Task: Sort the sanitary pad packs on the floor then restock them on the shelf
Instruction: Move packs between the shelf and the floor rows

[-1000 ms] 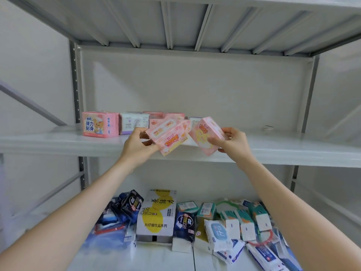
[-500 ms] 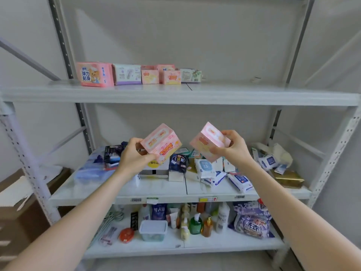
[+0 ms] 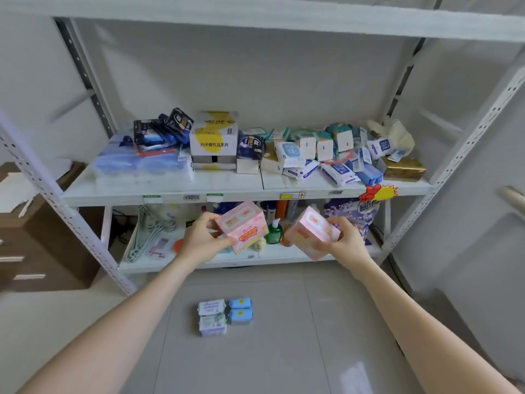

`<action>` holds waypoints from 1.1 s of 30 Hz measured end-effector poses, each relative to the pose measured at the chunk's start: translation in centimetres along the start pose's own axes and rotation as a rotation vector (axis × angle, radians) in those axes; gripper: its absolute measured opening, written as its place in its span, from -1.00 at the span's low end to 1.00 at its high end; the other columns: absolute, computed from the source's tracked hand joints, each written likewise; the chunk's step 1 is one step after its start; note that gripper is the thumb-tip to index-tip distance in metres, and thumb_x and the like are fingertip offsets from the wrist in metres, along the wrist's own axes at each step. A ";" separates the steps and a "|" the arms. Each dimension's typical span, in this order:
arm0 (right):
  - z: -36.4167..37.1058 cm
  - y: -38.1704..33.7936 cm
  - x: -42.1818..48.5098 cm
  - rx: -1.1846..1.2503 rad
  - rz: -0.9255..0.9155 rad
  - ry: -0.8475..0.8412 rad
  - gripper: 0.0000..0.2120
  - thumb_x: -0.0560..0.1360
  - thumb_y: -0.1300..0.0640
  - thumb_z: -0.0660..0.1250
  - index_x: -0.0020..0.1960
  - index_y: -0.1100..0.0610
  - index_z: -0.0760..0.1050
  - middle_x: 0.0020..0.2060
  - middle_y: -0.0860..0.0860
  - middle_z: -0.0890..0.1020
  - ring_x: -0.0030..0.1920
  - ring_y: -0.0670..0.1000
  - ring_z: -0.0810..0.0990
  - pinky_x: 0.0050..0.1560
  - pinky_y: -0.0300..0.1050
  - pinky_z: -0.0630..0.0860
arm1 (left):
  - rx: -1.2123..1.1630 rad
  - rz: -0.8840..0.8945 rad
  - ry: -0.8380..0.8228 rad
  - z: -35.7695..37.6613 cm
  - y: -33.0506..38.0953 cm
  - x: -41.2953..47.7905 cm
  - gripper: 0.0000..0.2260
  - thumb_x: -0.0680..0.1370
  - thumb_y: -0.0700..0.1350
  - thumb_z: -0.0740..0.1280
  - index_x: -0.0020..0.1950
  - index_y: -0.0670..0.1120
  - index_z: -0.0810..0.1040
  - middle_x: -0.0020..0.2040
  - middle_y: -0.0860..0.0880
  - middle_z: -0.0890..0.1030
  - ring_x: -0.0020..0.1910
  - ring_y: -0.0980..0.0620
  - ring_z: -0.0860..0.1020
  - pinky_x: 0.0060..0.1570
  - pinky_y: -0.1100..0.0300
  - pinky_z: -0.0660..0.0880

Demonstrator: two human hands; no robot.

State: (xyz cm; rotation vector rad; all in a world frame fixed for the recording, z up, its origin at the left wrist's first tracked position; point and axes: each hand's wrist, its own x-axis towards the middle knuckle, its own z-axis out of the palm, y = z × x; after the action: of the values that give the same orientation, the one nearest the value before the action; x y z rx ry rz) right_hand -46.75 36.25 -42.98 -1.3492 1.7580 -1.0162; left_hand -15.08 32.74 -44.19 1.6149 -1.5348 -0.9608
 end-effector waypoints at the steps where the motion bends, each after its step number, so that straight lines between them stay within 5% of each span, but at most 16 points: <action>1: 0.4 1.3 -0.3 -0.004 0.021 -0.007 -0.42 0.24 0.15 0.61 0.17 -0.01 0.44 0.04 0.00 0.58 -0.04 -0.03 0.57 -0.27 -0.27 0.45 | 0.019 -0.010 -0.012 0.6 -0.9 -0.2 -0.56 0.25 -0.08 0.61 -0.02 0.13 0.46 0.00 0.06 0.62 -0.02 0.07 0.61 0.04 0.08 0.55; 5: 1.7 5.9 -1.4 -0.037 0.119 -0.054 -0.45 0.22 0.11 0.61 0.12 -0.08 0.44 0.02 -0.05 0.57 -0.03 -0.02 0.58 -0.28 -0.26 0.46 | 0.090 -0.037 -0.067 3.4 -4.8 -0.8 -0.54 0.24 -0.05 0.62 -0.01 0.16 0.44 0.02 0.09 0.59 0.02 0.11 0.56 -0.07 0.20 0.44; 10: 3.7 11.5 -2.2 -0.135 0.204 -0.100 -0.47 0.22 0.14 0.60 0.10 -0.07 0.46 -0.04 -0.09 0.58 -0.03 -0.02 0.56 -0.23 -0.24 0.43 | 0.113 -0.125 -0.147 7.0 -9.9 -0.4 -0.48 0.24 -0.08 0.61 0.12 0.04 0.50 0.05 0.07 0.61 0.01 0.08 0.61 0.02 0.14 0.53; 14: 5.7 16.0 -2.4 -0.186 0.268 -0.144 -0.48 0.23 0.12 0.60 0.09 -0.08 0.46 -0.09 -0.13 0.57 -0.08 -0.06 0.56 -0.24 -0.25 0.42 | 0.114 -0.164 -0.182 9.6 -13.6 0.9 -0.52 0.23 -0.11 0.60 0.06 0.06 0.49 -0.03 0.13 0.61 -0.09 0.21 0.61 -0.19 0.34 0.47; 20: 8.6 22.1 -0.4 -0.232 0.330 -0.218 -0.47 0.25 0.16 0.56 0.12 -0.09 0.44 -0.13 -0.16 0.58 -0.14 -0.08 0.55 -0.31 -0.32 0.44 | 0.156 -0.225 -0.239 14.6 -18.8 4.5 -0.50 0.23 -0.12 0.58 0.09 0.01 0.47 0.01 0.11 0.61 -0.02 0.12 0.61 -0.04 0.20 0.52; 26: 12.2 29.2 4.8 -0.282 0.380 -0.307 -0.47 0.29 0.24 0.52 0.20 0.00 0.46 0.00 0.03 0.57 -0.01 0.10 0.55 -0.04 0.00 0.56 | 0.185 -0.264 -0.298 20.3 -24.3 9.9 -0.53 0.26 -0.16 0.54 0.09 -0.01 0.44 0.03 0.10 0.60 0.08 0.08 0.59 -0.01 0.12 0.58; 33: 17.4 39.6 11.1 -0.395 0.372 -0.417 -0.44 0.29 0.13 0.54 0.23 -0.05 0.43 0.01 -0.03 0.55 -0.07 0.04 0.55 -0.20 -0.21 0.41 | 0.173 -0.294 -0.321 27.3 -33.8 16.5 -0.50 0.25 -0.20 0.57 0.10 -0.04 0.45 0.07 0.05 0.62 0.04 0.07 0.61 -0.13 0.05 0.64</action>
State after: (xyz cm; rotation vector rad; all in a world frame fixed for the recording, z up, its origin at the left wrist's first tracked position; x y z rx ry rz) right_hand -51.20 28.60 -86.77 -1.2769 1.8378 -0.1711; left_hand -22.45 18.14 -87.70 1.9186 -1.6563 -1.3300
